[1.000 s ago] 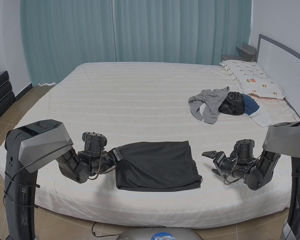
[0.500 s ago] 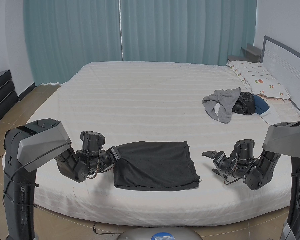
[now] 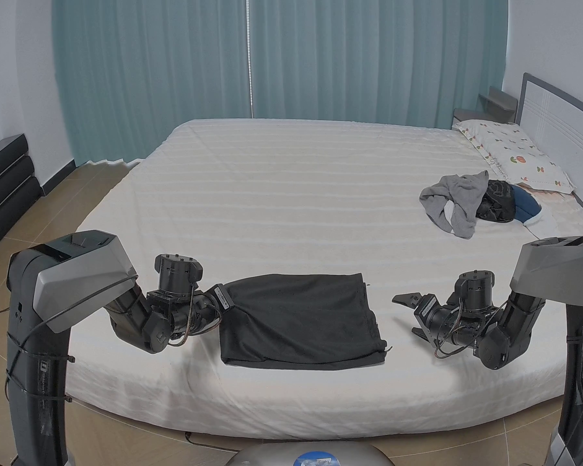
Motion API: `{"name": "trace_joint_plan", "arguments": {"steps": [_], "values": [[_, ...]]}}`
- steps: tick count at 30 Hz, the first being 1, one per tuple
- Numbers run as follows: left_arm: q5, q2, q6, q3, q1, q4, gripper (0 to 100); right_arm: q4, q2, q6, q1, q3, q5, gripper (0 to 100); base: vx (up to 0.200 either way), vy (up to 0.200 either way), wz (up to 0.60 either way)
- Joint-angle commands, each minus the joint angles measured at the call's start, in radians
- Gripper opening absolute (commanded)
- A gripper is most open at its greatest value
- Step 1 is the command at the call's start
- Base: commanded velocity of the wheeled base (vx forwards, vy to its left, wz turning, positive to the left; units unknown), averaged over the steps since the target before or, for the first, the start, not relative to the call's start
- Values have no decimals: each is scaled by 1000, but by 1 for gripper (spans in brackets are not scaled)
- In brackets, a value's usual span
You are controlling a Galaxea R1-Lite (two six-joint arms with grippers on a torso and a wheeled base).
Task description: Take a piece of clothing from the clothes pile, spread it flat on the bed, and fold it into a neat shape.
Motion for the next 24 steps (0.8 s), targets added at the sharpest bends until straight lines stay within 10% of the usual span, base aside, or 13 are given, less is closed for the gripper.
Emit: {"name": "trace_joint_plan", "arguments": {"steps": [1,12,24], "values": [[0,1,0,0,0,0,0,0,0,0,0,0,-1,100,0,200,0],[0,1,0,0,-2,-2,0,0,2,0,2,0,-1,100,0,200,0],[-1,-8,-17,11,-14,-4,0,0,2,0,31,0,-1,100,0,0,0]]}}
